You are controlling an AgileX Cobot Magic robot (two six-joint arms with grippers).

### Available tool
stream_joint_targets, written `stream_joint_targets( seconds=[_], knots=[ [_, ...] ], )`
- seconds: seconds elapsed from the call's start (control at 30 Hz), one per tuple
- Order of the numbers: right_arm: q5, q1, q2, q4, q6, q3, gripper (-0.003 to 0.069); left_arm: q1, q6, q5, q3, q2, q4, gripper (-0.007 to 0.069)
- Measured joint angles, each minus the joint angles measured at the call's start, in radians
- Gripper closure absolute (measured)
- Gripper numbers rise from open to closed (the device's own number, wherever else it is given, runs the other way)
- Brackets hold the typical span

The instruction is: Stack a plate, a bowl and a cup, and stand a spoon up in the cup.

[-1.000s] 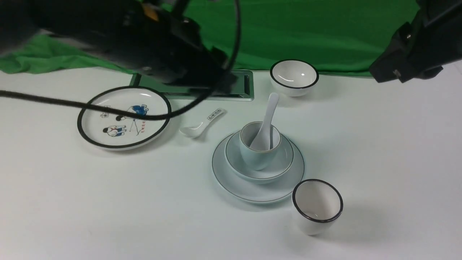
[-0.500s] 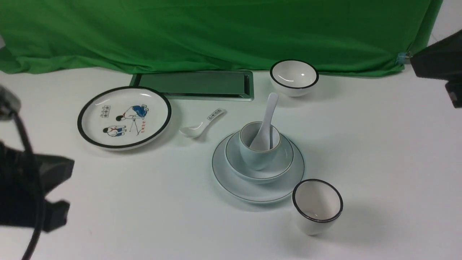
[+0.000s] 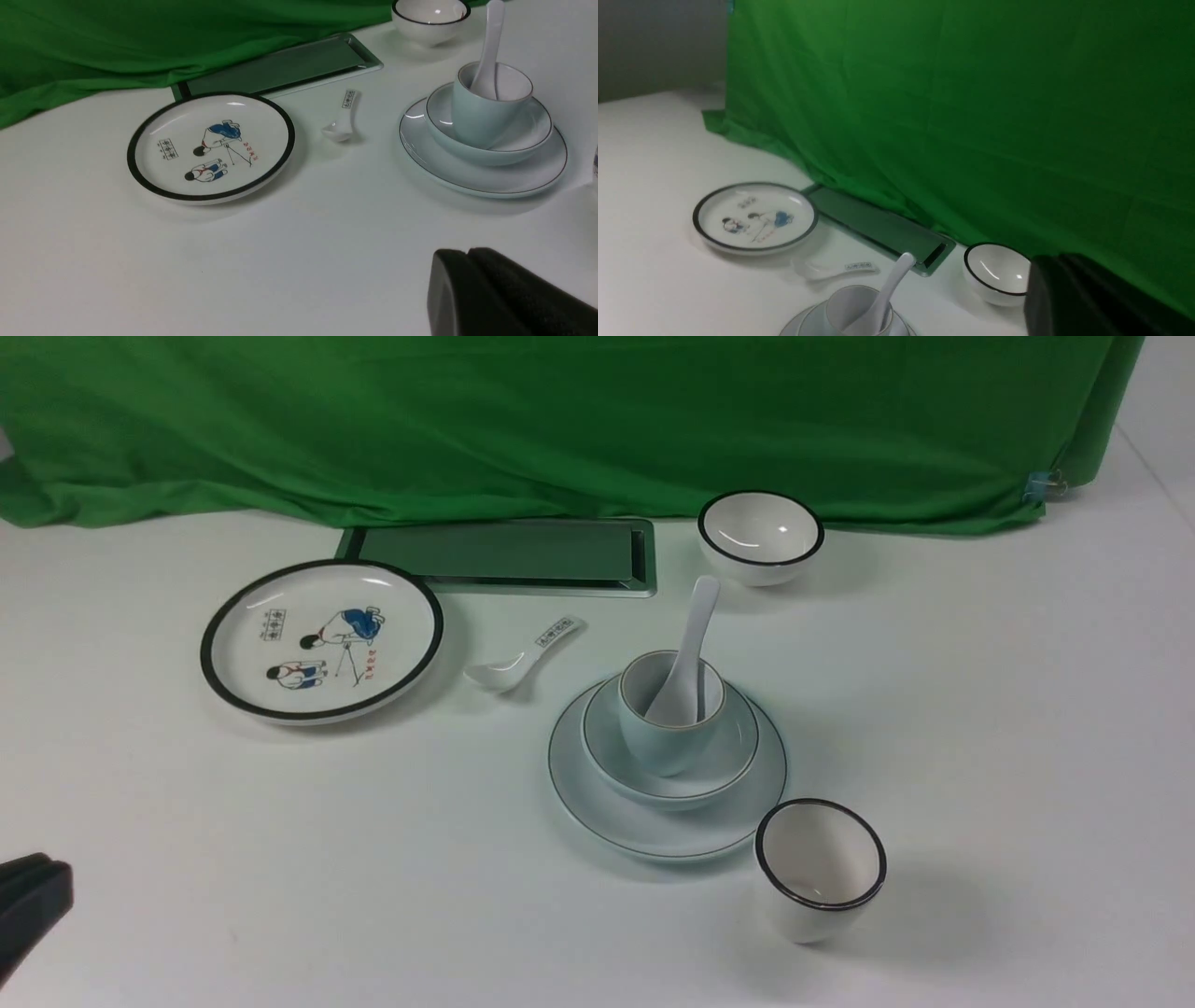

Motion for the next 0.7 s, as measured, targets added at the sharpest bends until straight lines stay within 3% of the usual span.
stream_joint_targets(
  seconds=[0.7],
  knots=[
    [-0.016,0.000,-0.055,0.004,0.000,0.046,0.0578,0.000,0.007,0.000,0.004,0.000,0.002,0.0655]
  ],
)
